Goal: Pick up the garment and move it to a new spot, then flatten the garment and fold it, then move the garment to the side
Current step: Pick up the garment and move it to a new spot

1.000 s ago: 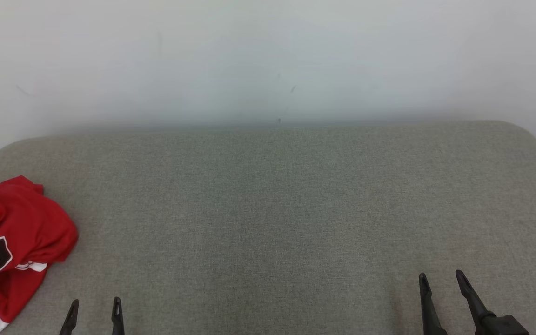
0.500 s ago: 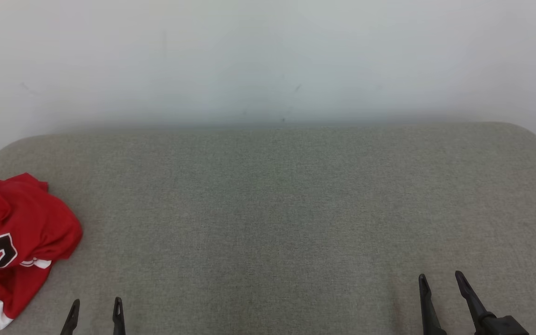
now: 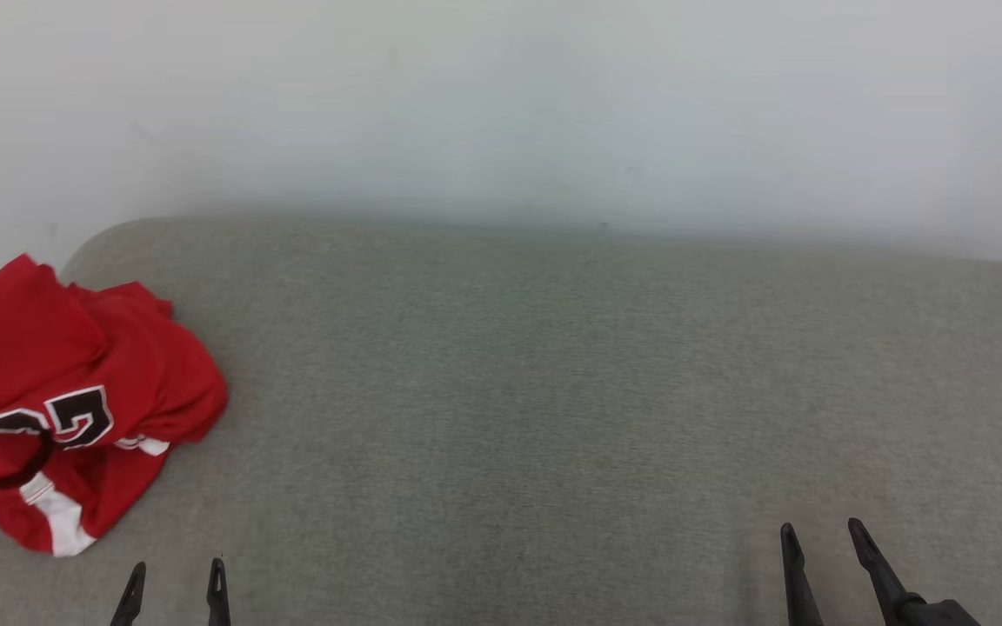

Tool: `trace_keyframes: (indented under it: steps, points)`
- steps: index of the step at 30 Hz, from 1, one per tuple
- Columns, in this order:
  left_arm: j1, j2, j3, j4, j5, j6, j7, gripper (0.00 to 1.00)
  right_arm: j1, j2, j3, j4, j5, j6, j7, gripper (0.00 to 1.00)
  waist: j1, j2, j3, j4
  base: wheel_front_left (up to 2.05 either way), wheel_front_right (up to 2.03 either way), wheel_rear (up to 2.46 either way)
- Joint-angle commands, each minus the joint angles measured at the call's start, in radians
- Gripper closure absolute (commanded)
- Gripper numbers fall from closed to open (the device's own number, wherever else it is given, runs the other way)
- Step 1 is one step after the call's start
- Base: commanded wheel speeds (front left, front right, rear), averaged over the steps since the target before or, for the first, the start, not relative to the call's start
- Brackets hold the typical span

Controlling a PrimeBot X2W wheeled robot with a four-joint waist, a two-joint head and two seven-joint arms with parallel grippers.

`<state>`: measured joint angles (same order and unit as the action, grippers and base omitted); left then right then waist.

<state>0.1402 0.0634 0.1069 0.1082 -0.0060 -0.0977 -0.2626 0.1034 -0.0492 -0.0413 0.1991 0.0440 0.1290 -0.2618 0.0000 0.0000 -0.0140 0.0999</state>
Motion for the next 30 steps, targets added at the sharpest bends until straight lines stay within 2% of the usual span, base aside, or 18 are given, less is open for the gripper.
trace_keyframes:
  steps: [1, 10, 17, 24, 30]
  points:
    - [-0.002, 0.005, 0.006, 0.002, -0.005, -0.003, -0.004, 0.0, 0.003, -0.002, -0.001, -0.002, 0.007, 0.003, -0.004, 0.0, 0.0, 0.0, 0.001, 0.055, 0.0, 0.0, 0.0]
    - [-0.006, 0.009, -0.001, 0.008, -0.002, -0.009, -0.004, 0.0, 0.022, -0.002, 0.0, 0.001, 0.008, 0.003, -0.004, 0.0, 0.0, 0.0, -0.003, 0.192, 0.0, 0.0, 0.0]
    - [0.024, 0.013, 0.012, 0.009, -0.008, -0.011, -0.004, 0.0, 0.025, -0.002, 0.008, 0.0, 0.014, 0.003, -0.004, 0.0, 0.0, 0.0, -0.01, 0.273, 0.0, 0.0, 0.0]
    - [0.019, 0.008, 0.021, 0.01, -0.013, -0.014, -0.004, 0.0, 0.036, -0.002, 0.012, 0.001, 0.01, 0.003, -0.004, 0.0, 0.0, 0.0, -0.013, 0.333, 0.0, 0.0, 0.0]
    - [0.022, 0.005, 0.034, 0.011, -0.013, -0.015, -0.004, 0.0, 0.035, -0.002, 0.015, 0.005, 0.014, 0.003, -0.004, 0.0, 0.0, 0.0, -0.016, 0.355, 0.0, 0.0, 0.0]
